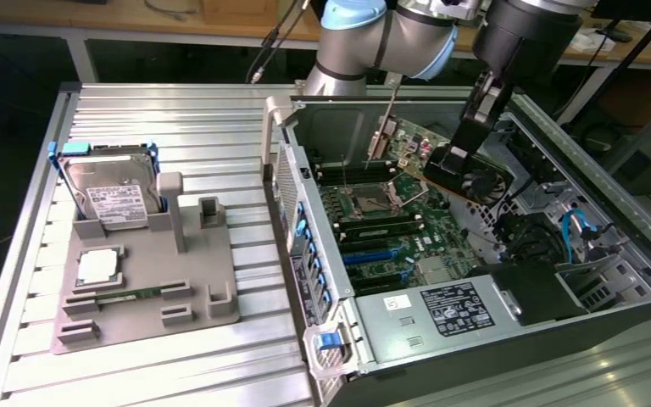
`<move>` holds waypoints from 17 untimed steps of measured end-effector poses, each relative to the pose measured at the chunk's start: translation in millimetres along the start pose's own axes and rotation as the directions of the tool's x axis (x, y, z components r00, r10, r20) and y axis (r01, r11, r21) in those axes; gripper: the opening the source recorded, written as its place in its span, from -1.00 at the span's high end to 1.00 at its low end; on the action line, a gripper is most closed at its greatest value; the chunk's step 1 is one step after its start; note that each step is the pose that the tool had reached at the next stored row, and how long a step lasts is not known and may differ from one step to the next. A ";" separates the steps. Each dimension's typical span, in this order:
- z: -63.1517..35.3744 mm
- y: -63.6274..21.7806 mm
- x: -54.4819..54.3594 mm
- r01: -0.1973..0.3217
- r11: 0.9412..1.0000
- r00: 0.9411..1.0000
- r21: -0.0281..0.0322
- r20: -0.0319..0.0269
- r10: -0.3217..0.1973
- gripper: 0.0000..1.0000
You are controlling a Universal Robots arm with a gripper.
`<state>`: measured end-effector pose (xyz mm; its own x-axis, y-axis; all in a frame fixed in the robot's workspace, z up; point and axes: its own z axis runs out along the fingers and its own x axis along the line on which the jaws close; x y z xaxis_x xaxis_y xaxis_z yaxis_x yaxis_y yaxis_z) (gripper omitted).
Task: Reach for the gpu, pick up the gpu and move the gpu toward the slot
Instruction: 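Pick up the gpu and move the gpu toward the slot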
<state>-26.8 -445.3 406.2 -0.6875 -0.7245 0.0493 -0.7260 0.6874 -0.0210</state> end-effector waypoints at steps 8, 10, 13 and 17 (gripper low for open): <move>10.3 0.2 -0.5 0.000 1.000 1.000 0.000 0.000 0.000 0.47; 13.5 0.3 -0.6 0.000 1.000 1.000 0.000 0.000 0.000 0.47; 18.3 0.5 -0.8 0.000 1.000 1.000 0.000 0.000 0.000 0.47; 24.6 0.6 -1.1 0.000 1.000 1.000 0.000 0.000 0.000 0.47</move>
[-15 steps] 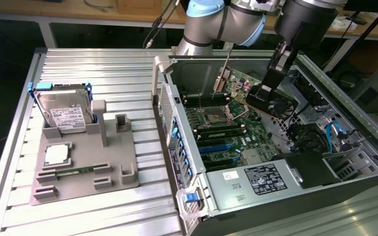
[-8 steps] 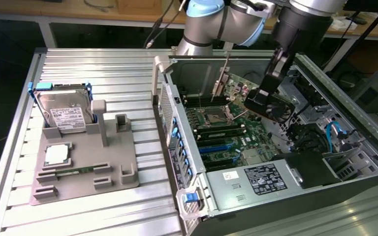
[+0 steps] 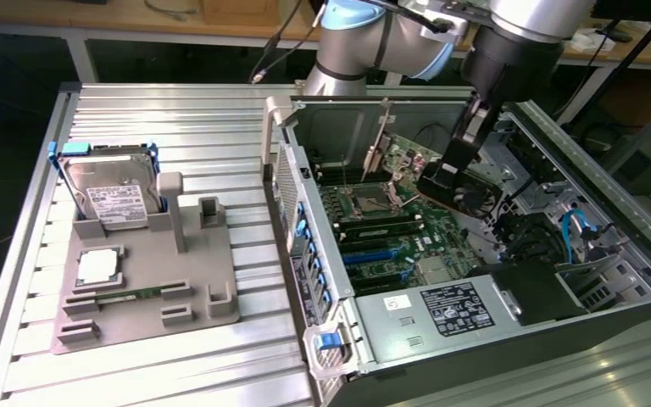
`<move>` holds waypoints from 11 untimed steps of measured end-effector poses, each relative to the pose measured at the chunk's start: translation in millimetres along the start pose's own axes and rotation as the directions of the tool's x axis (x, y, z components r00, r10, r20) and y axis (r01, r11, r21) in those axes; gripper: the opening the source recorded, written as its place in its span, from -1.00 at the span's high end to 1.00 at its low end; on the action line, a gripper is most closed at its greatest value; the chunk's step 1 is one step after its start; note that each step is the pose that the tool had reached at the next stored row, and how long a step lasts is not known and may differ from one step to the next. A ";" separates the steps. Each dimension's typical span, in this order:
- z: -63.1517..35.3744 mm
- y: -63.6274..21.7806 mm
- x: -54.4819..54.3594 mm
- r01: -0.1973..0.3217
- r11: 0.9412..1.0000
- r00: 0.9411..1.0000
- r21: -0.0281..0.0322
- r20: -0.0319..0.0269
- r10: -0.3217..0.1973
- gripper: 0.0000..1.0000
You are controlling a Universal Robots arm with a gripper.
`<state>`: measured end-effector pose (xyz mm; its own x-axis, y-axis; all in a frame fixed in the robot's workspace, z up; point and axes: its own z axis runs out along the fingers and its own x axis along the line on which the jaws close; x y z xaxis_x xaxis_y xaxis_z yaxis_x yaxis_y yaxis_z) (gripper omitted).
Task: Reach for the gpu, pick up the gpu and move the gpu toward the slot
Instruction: 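Pick up the gpu and move the gpu toward the slot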
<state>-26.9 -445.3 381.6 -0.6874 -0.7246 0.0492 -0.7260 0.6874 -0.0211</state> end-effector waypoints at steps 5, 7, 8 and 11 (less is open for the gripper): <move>7.5 0.2 -0.4 0.000 1.000 1.000 0.000 0.000 0.000 0.47; 10.3 0.2 -0.5 0.000 1.000 1.000 0.000 0.000 0.000 0.47; 11.8 0.3 -0.6 0.000 1.000 1.000 0.000 0.000 0.000 0.47; 15.8 0.4 -0.7 0.000 1.000 1.000 0.000 0.000 0.000 0.47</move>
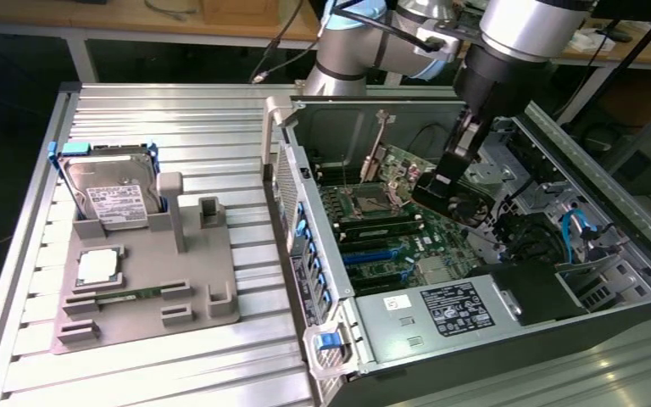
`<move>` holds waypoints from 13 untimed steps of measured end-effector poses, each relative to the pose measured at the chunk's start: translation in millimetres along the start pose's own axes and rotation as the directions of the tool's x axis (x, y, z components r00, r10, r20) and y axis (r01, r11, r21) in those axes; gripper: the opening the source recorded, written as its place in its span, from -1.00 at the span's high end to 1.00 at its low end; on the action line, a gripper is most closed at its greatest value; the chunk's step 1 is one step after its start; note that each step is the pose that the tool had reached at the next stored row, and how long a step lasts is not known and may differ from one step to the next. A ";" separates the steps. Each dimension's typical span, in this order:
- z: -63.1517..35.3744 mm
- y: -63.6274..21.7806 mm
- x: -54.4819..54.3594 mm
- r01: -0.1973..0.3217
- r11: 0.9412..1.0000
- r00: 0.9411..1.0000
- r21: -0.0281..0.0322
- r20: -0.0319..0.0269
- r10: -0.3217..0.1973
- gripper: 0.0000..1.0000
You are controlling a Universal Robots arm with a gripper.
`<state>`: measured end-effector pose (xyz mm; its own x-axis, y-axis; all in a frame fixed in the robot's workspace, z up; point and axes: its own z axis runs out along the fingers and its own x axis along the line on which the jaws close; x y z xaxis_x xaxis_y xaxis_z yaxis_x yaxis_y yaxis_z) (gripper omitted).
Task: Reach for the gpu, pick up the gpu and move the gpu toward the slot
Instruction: 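Pick up the gpu and move the gpu toward the slot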
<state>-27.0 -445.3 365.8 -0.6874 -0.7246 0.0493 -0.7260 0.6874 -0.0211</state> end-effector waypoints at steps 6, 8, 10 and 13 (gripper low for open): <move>6.8 0.1 -0.4 0.000 1.000 1.000 0.000 0.000 0.000 0.47; 9.0 0.2 -0.5 0.000 1.000 1.000 0.000 0.000 0.000 0.47; 11.1 0.2 -0.6 0.000 1.000 1.000 0.000 0.000 0.000 0.47; 14.2 0.3 -0.7 0.000 1.000 1.000 0.000 0.000 0.000 0.47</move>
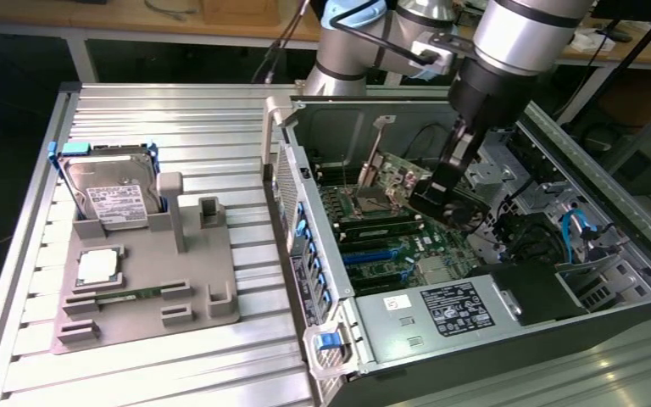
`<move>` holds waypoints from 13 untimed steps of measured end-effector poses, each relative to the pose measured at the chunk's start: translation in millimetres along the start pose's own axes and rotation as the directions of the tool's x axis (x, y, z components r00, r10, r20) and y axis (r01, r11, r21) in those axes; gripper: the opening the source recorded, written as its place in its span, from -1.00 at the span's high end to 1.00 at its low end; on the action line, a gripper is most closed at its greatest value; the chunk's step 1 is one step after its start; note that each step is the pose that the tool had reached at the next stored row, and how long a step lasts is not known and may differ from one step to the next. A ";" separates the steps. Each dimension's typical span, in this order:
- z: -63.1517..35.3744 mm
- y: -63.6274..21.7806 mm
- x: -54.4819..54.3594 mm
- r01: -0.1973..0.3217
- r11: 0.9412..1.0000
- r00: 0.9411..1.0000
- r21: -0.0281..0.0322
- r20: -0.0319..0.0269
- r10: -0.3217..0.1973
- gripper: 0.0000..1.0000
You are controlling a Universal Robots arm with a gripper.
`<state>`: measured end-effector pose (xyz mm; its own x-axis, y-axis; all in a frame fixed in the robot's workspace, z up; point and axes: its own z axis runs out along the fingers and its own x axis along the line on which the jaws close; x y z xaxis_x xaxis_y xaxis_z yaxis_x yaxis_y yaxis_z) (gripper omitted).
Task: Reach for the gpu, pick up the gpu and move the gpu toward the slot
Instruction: 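Pick up the gpu and move the gpu toward the slot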
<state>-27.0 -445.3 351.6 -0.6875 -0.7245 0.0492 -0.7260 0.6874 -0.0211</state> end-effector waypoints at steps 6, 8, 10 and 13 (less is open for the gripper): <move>4.7 0.1 -0.3 0.000 1.000 1.000 0.000 0.000 0.000 0.47; 4.7 0.1 -0.2 0.000 1.000 1.000 0.000 0.000 0.000 0.47; 4.4 0.1 -0.2 0.000 1.000 1.000 0.000 0.000 0.000 0.47; 4.2 0.0 -0.2 0.000 1.000 1.000 0.001 -0.001 0.000 0.47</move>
<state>-26.9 -445.3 347.4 -0.6875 -0.7244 0.0502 -0.7259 0.6874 -0.0219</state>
